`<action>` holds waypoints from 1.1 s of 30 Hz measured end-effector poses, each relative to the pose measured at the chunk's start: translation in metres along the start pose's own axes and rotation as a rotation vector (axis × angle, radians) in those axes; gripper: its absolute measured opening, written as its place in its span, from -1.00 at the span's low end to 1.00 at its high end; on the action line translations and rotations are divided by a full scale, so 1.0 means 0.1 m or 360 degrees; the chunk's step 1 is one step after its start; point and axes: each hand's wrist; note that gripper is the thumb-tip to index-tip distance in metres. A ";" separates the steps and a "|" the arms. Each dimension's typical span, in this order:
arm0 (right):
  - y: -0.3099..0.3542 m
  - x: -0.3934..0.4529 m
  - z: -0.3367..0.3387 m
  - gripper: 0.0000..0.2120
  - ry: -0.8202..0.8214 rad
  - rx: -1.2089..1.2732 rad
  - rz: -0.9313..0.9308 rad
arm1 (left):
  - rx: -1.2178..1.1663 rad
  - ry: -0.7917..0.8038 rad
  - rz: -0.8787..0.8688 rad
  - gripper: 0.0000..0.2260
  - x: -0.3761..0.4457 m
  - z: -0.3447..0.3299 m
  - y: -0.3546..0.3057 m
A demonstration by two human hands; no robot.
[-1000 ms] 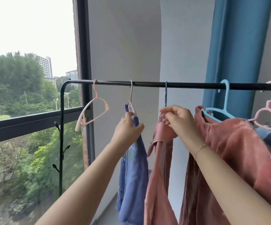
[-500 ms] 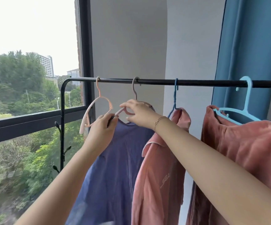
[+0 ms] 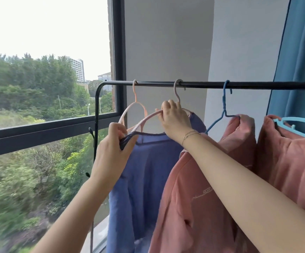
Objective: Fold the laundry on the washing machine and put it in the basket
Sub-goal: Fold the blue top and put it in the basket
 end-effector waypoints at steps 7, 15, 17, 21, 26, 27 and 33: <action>0.08 -0.03 -0.06 -0.63 0.0069 0.0092 -0.0150 | 0.0133 0.0160 0.0050 -0.80 -0.16 0.17 0.16; 0.11 -0.09 -0.04 -0.68 -0.0050 0.0314 -0.0465 | -0.0174 0.0546 0.0025 -0.68 -0.53 0.14 0.09; 0.14 -0.08 -0.01 -0.69 -0.0078 0.0391 -0.0542 | -0.0212 0.0615 -0.0002 -0.69 -0.63 0.06 0.11; 0.16 -0.07 0.05 -0.74 -0.0056 0.0618 -0.0652 | -0.0419 0.0658 0.0425 -0.71 -0.57 -0.10 0.12; 0.12 -0.16 0.19 -0.62 0.0188 0.1005 -0.0803 | -0.0790 0.0593 0.1054 -0.74 -0.50 -0.24 0.11; 0.11 -0.20 0.22 -0.54 0.0203 0.1067 -0.0875 | -0.0860 0.0553 0.1120 -0.74 -0.49 -0.27 0.11; 0.10 -0.51 0.30 -0.40 0.0200 0.1493 -0.1592 | -0.1135 0.0429 0.1329 -0.71 -0.49 -0.35 0.10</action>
Point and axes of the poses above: each hand's wrist, its own x-axis towards the middle knuckle, its own z-axis out of the back of the hand, y = z × x, and after that the axes turned 14 degrees about -y, right-handed
